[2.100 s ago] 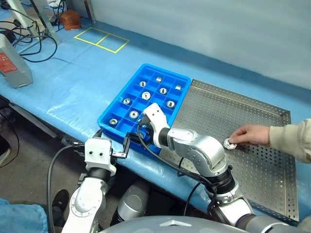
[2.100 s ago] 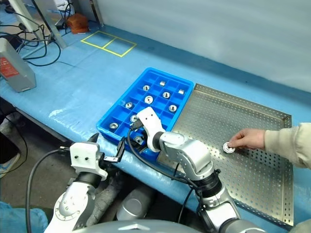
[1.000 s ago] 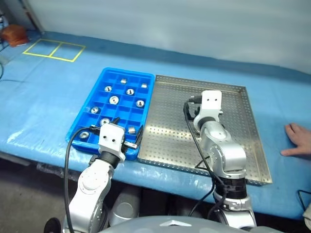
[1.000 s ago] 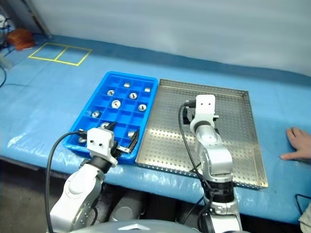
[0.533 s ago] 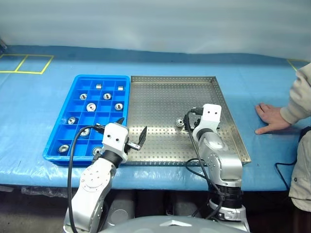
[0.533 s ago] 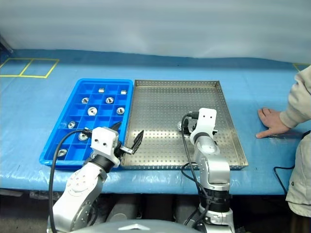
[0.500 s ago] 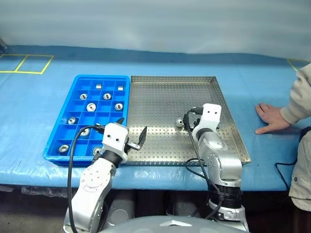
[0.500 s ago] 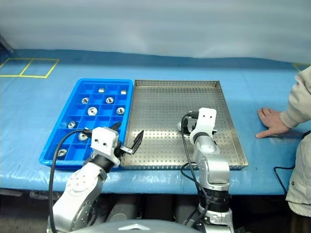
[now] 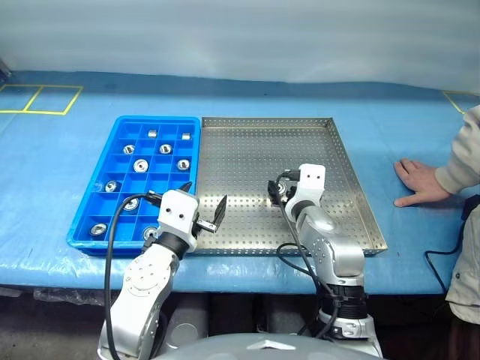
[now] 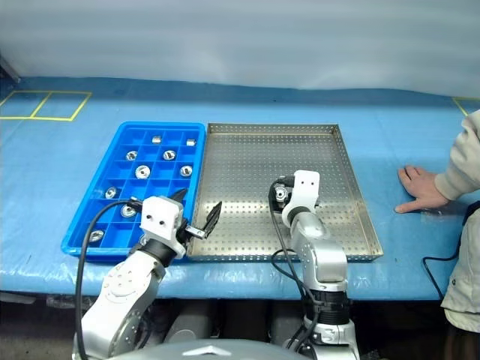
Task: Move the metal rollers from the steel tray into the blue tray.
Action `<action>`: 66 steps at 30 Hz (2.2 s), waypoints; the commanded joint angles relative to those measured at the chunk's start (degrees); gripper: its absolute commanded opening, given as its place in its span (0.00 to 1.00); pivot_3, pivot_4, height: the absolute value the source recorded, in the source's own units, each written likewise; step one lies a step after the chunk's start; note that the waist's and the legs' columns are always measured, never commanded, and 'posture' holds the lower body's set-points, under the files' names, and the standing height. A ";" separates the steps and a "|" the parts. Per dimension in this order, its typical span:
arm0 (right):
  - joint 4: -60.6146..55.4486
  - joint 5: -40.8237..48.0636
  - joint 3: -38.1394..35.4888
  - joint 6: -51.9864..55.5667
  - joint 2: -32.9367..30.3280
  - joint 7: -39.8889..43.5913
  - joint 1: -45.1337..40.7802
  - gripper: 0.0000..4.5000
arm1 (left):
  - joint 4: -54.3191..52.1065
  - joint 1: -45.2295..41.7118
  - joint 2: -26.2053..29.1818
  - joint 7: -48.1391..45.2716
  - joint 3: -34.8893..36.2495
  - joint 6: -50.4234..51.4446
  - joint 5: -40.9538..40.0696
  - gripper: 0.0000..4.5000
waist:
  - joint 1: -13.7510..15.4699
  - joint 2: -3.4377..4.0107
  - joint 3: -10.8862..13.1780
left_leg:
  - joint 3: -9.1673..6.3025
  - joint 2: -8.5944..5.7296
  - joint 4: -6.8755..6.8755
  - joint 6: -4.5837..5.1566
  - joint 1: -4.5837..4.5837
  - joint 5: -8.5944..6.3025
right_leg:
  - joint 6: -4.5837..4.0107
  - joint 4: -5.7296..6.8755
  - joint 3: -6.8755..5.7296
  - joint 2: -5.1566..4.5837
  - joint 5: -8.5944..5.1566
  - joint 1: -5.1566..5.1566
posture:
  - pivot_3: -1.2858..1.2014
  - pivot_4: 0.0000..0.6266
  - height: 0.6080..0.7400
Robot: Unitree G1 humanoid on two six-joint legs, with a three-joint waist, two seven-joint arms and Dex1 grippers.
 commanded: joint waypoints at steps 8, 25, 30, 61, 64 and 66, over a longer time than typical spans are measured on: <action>2.41 -1.50 3.02 -2.87 -0.54 1.78 -0.54 0.58 | -0.64 -0.36 -0.25 0.75 -0.61 -0.59 0.01 1.00 | 0.09 -0.03 0.02 | 0.01 0.01 0.00 0.04 0.00 0.04 | 0.01 0.02 0.02 -0.04 0.00 0.00 | 0.62 0.24 1.00; 6.11 0.06 6.93 -4.54 0.71 8.87 -20.50 0.41 | -2.17 2.64 -2.35 7.12 -0.26 -2.68 3.49 1.00 | 1.39 -0.02 0.17 | -0.02 -0.06 -0.14 0.06 0.01 0.12 | 0.03 0.07 0.05 0.02 0.01 -0.08 | 0.68 0.24 1.00; 12.64 0.19 8.42 -7.17 3.13 11.25 -24.83 0.41 | -4.15 5.82 -3.36 10.23 0.43 -3.73 5.59 1.00 | 3.73 -0.04 0.19 | -0.04 -0.04 -0.22 0.05 -0.04 0.12 | -0.08 0.02 0.02 -0.07 0.07 -0.12 | 0.72 0.24 1.00; 20.03 -0.05 10.61 -6.73 4.14 15.50 -20.60 0.85 | -4.79 7.59 -3.39 8.37 0.89 -3.99 6.25 1.00 | 17.52 -0.03 0.19 | -0.13 -0.07 -0.21 0.02 -0.31 0.10 | -0.01 -0.19 -0.58 -0.06 -0.12 -0.17 | 0.70 0.24 1.00; 17.11 0.25 9.96 -5.96 3.40 15.47 -20.44 0.99 | -4.64 7.33 -3.32 7.96 1.22 -3.82 6.16 1.00 | 17.43 -0.03 0.19 | -0.14 -0.07 -0.21 0.02 -0.32 0.10 | -0.02 -0.21 -0.62 -0.06 -0.13 -0.16 | 0.70 0.24 1.00; 14.00 0.62 9.47 -5.26 2.40 15.56 -20.27 0.99 | -4.52 7.01 -3.12 7.56 1.58 -3.82 5.99 1.00 | 17.27 -0.03 0.19 | -0.14 -0.06 -0.20 0.02 -0.33 0.10 | -0.02 -0.23 -0.66 -0.06 -0.13 -0.15 | 0.69 0.24 1.00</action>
